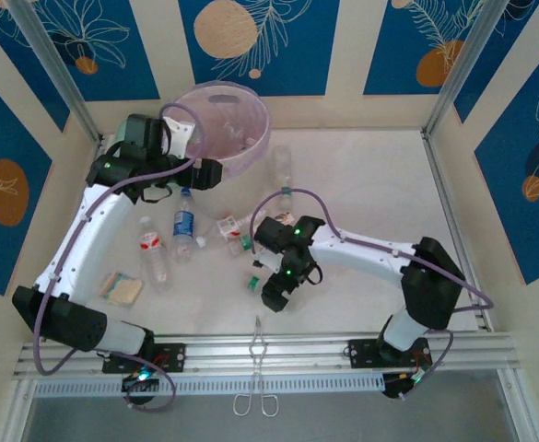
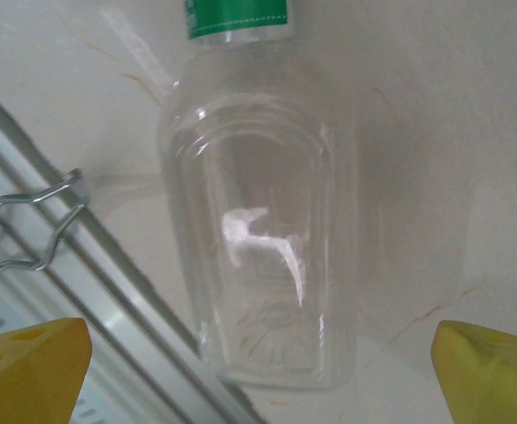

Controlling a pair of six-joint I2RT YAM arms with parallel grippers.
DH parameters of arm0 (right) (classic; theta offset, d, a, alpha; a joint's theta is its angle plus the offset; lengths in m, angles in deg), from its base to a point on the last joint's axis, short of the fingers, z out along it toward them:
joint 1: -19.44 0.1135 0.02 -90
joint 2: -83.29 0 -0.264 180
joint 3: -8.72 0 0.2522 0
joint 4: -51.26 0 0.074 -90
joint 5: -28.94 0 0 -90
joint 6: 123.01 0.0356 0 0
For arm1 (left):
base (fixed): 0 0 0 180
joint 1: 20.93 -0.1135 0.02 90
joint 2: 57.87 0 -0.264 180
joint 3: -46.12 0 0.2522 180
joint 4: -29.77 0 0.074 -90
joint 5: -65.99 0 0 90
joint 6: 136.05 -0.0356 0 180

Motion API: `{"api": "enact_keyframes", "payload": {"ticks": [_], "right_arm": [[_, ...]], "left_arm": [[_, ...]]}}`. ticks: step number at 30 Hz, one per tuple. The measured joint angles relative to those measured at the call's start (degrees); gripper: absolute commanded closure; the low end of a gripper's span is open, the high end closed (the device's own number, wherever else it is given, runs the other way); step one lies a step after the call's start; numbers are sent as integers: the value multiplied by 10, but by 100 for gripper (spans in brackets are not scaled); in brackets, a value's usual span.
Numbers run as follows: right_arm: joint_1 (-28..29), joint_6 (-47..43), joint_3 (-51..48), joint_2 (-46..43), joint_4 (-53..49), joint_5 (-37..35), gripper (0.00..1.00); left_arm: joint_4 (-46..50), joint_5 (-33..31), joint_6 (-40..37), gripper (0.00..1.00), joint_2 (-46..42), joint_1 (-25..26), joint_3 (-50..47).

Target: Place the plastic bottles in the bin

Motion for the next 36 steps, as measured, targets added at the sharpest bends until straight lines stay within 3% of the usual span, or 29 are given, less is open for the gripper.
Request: {"api": "enact_keyframes", "payload": {"ticks": [3, 12, 27, 36], "right_arm": [[4, -6, -12, 20, 25, -6, 1], [18, 1, -41, 46, 64, -62, 21], [21, 46, -59, -8, 42, -80, 50], [-80, 58, -42, -160, 54, -28, 52]], "left_arm": [[-14, 5, 10, 0, -20, -1, -14], [-52, 34, 42, 0, -43, -2, -53], [-87, 63, 95, 0, -43, -2, -54], [-187, 100, 226, 0, -76, 6, -94]]}}
